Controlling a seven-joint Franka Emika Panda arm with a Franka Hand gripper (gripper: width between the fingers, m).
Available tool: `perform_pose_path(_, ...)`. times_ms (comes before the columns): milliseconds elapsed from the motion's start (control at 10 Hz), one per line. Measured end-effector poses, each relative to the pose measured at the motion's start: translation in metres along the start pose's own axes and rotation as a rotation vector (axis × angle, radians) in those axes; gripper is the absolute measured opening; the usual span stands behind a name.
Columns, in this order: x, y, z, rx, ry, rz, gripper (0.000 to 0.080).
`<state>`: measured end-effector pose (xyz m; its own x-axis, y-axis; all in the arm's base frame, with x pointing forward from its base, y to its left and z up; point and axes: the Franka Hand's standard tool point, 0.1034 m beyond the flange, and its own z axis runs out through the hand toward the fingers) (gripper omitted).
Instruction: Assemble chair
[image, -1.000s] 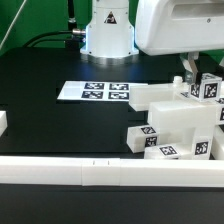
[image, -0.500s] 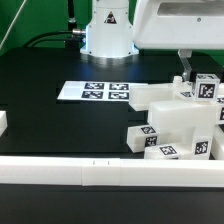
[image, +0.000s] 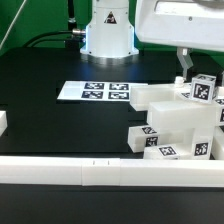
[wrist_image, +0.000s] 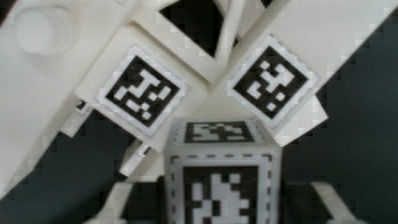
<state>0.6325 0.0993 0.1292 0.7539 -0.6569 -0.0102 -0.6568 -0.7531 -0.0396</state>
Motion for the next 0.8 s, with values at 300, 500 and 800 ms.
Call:
perform_pose_path(300,-0.0023,-0.0021,-0.0003,0.001,-0.004,0.037,0.0477)
perform_pose_path(500,-0.0033,-0.0045,-0.0014,0.003,-0.003,-0.030,0.0610)
perform_pose_path(800,-0.0028,-0.0041,-0.0013,0.003,-0.003,-0.265,0.0647)
